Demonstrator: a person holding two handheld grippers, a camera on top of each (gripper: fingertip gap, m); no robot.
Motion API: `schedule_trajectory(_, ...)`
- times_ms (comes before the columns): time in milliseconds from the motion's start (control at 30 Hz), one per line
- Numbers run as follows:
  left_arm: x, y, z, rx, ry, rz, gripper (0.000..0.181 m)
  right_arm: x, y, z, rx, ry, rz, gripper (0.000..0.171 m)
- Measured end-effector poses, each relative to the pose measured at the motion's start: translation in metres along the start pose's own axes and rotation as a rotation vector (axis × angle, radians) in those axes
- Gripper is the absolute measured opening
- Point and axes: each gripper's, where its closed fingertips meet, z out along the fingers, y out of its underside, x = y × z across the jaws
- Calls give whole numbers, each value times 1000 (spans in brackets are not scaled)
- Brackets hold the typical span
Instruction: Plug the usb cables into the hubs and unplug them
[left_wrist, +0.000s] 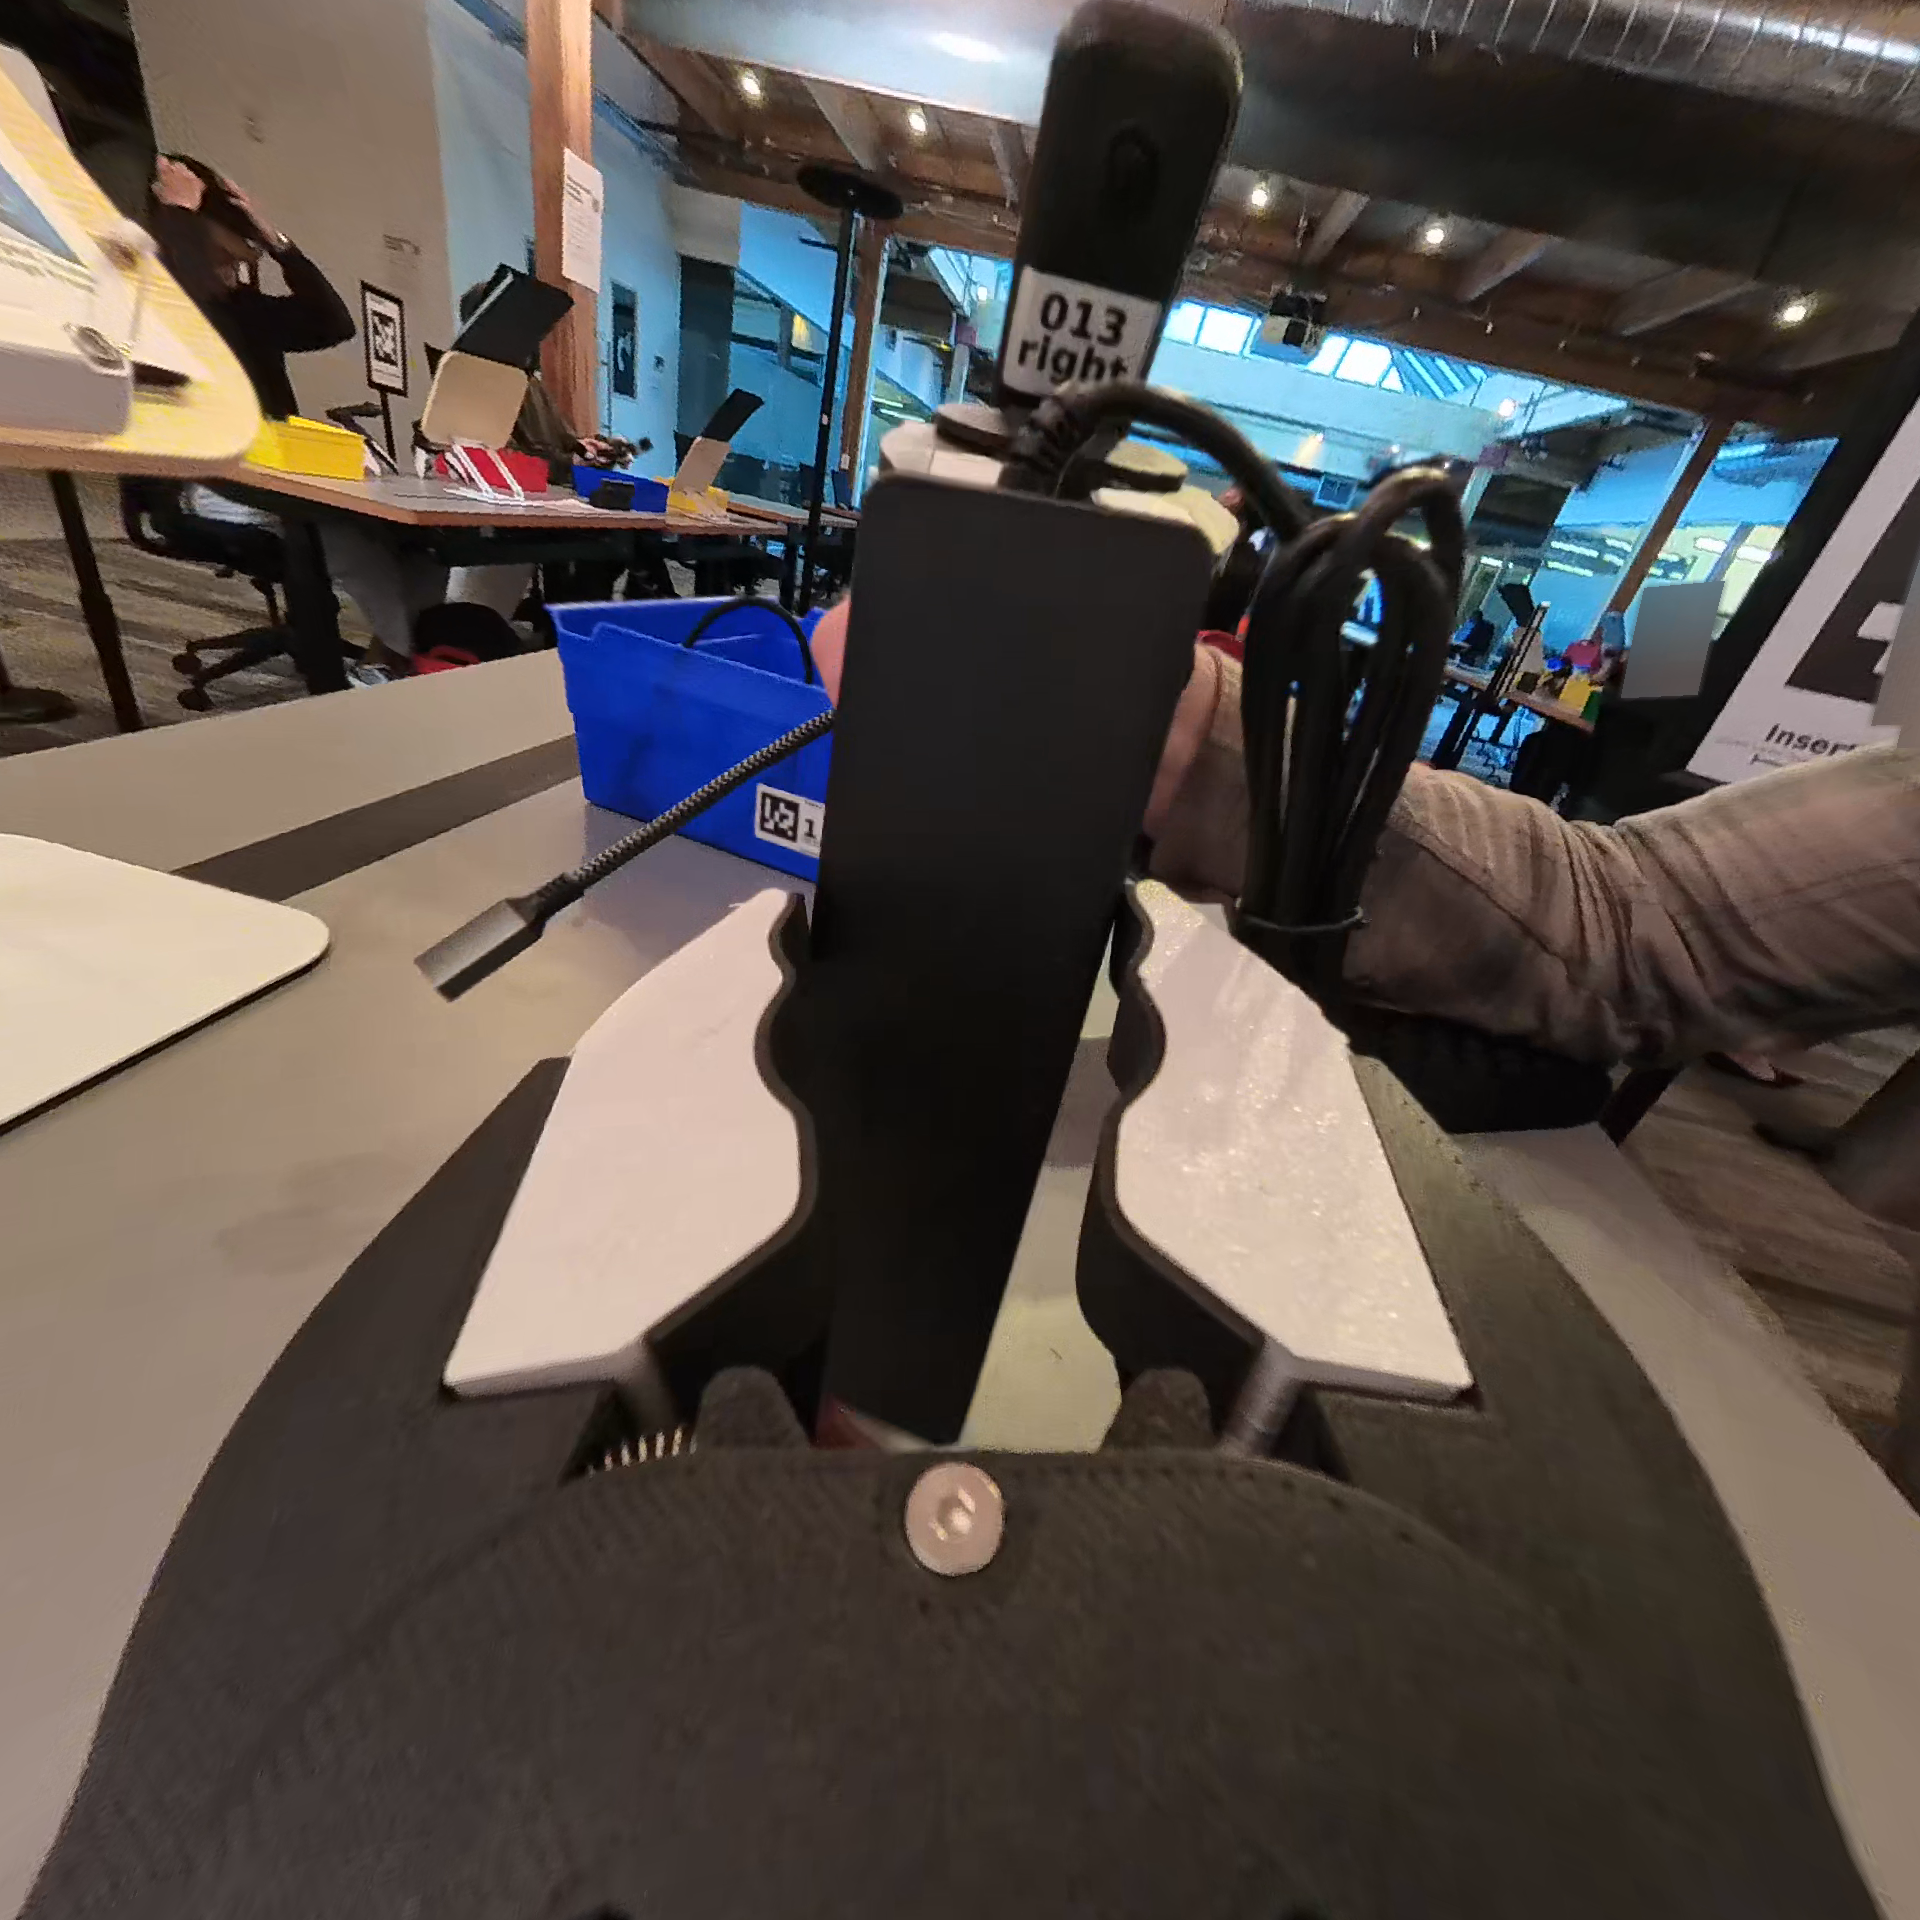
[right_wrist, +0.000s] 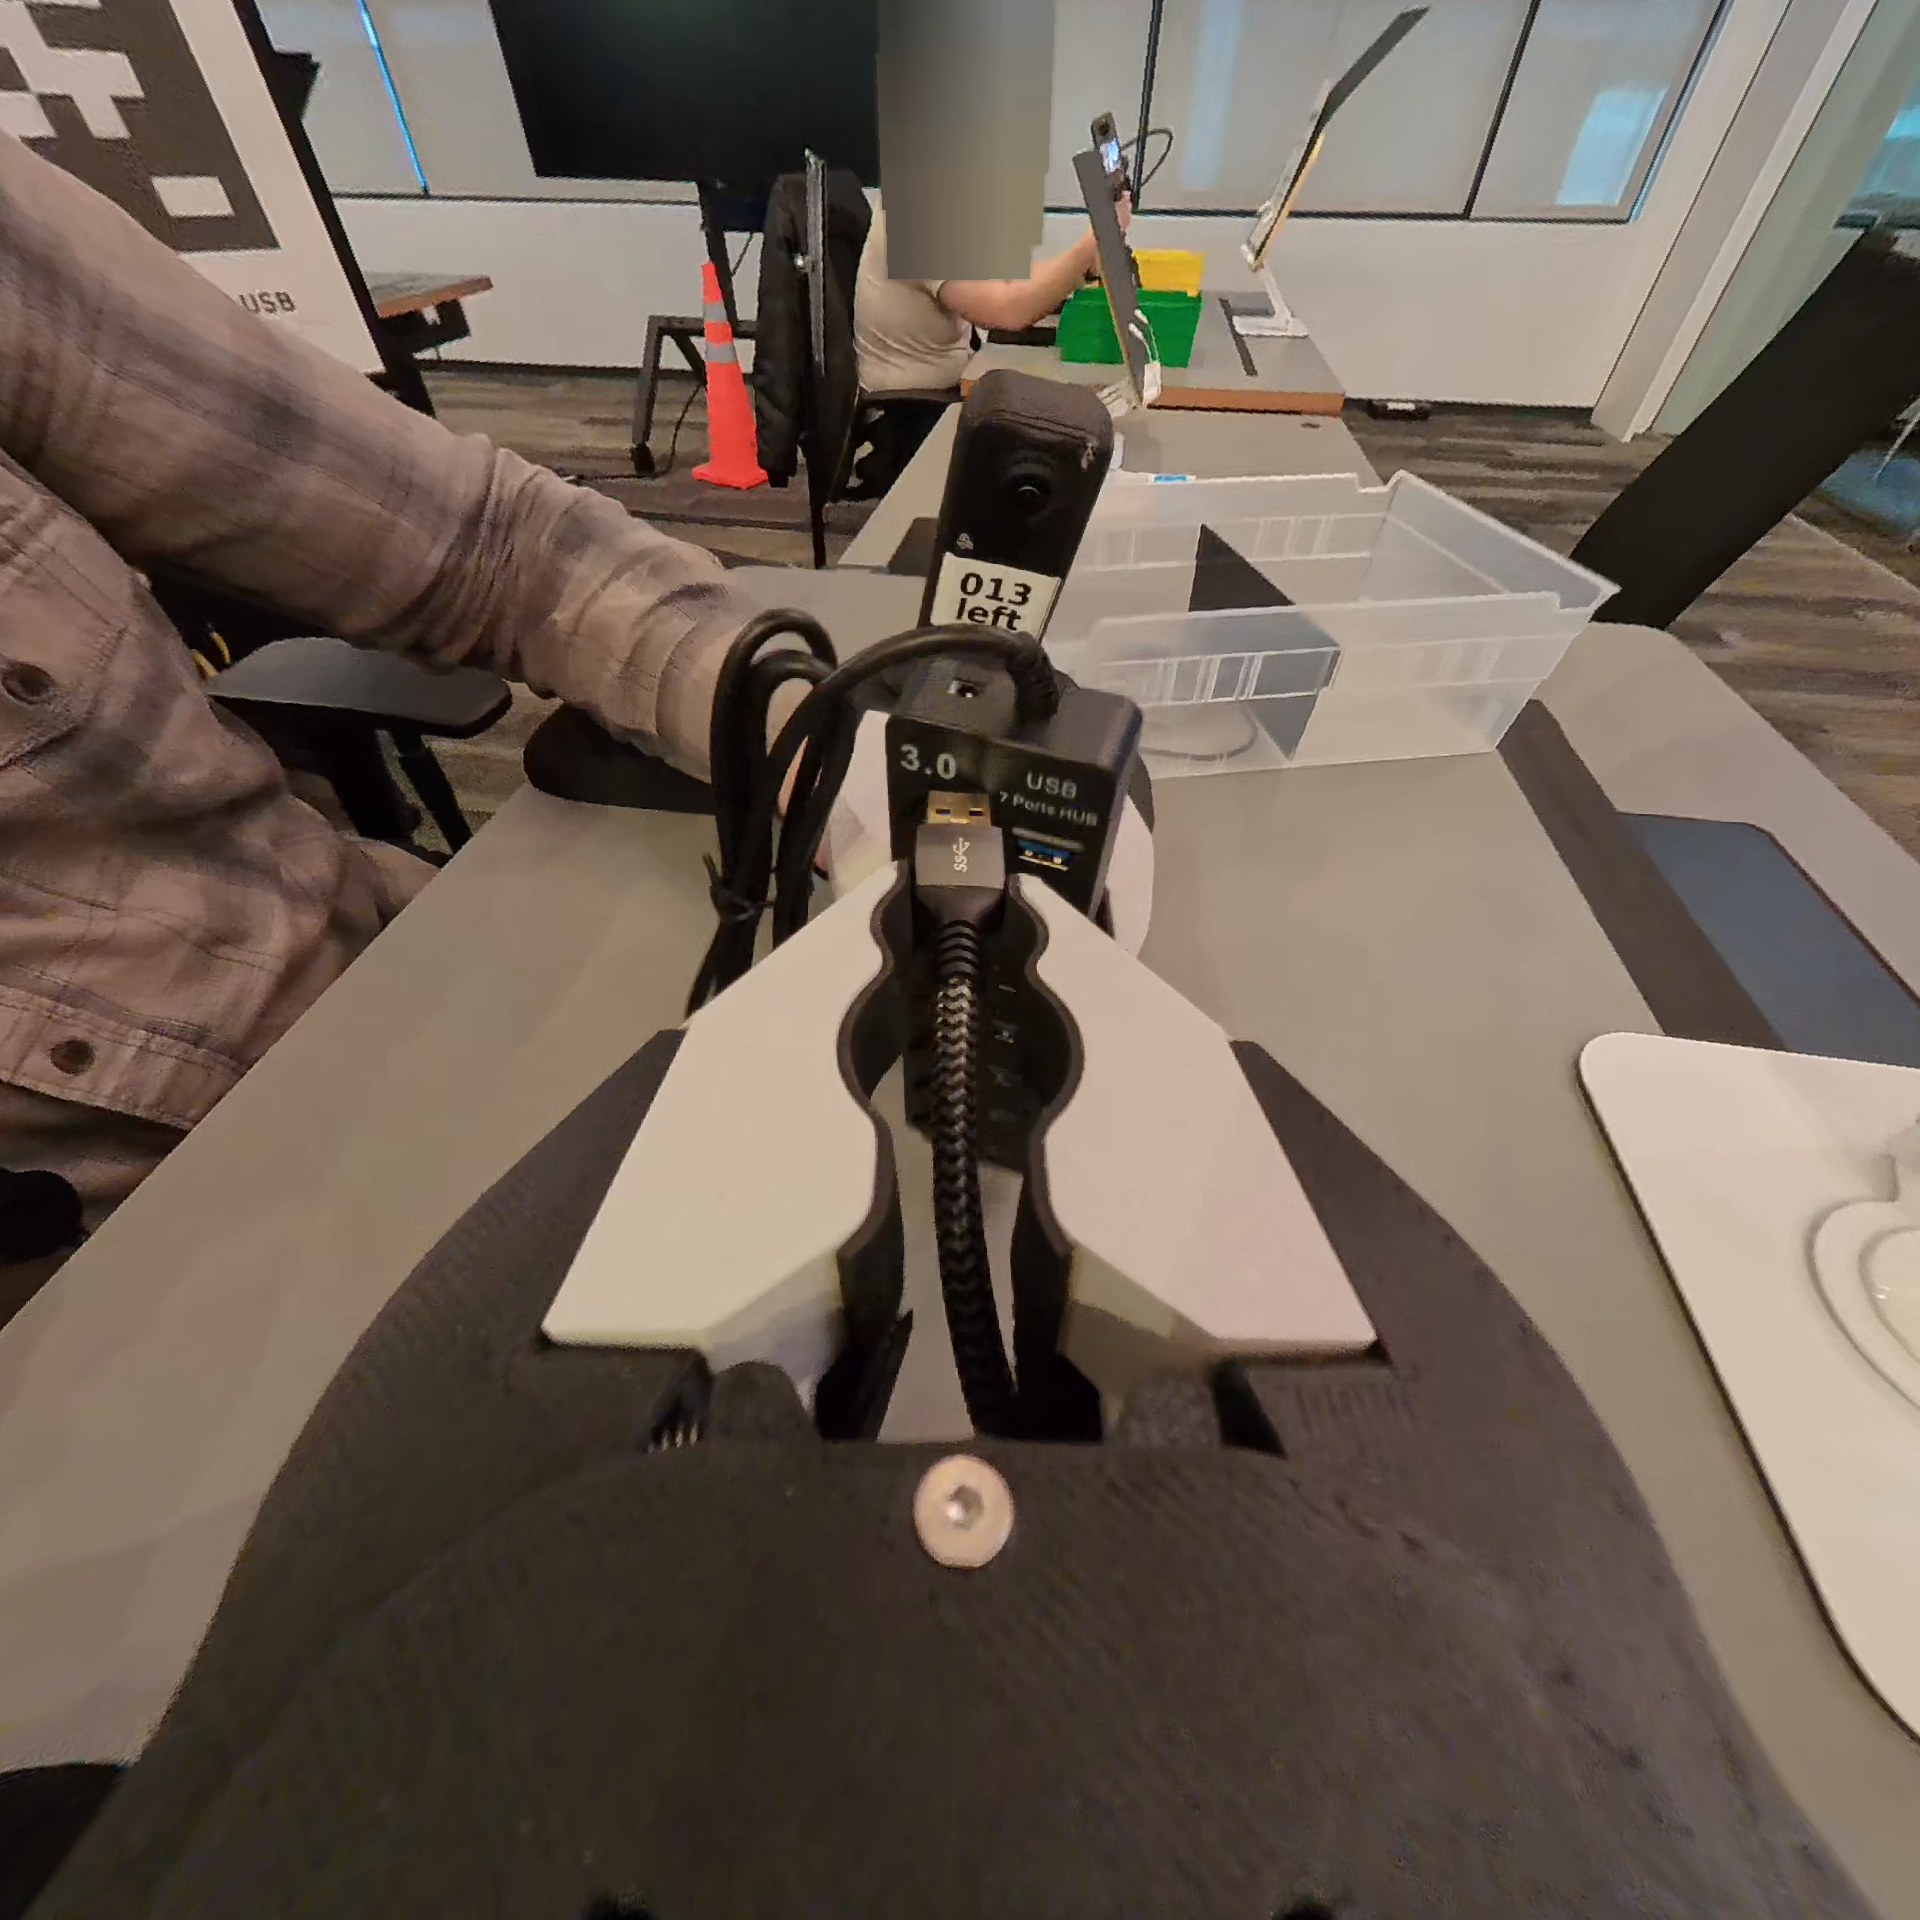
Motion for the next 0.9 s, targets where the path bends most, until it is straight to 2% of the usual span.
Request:
schedule_trajectory(200, 4, 11, 6, -72, -12, 115, 55, -1, 4, 7, -32, -1, 7, 13)
schedule_trajectory(333, 9, 1, 10, -56, -16, 171, 59, -3, 9, 12, -57, -14, 6, 13)
schedule_trajectory(533, 11, 15, 13, -130, -28, 264, 61, -6, 20, 21, -98, -30, 18, 13)
schedule_trajectory(600, 9, 15, 16, -147, -57, 288, 76, -7, 21, 24, -102, -38, 17, 13)
schedule_trajectory(733, 17, 21, 25, -209, -48, 353, 81, -8, 27, 30, -125, -40, 17, 14)
schedule_trajectory(900, 15, 25, 28, -258, -80, 381, 72, -7, 29, 33, -126, -38, 29, 13)
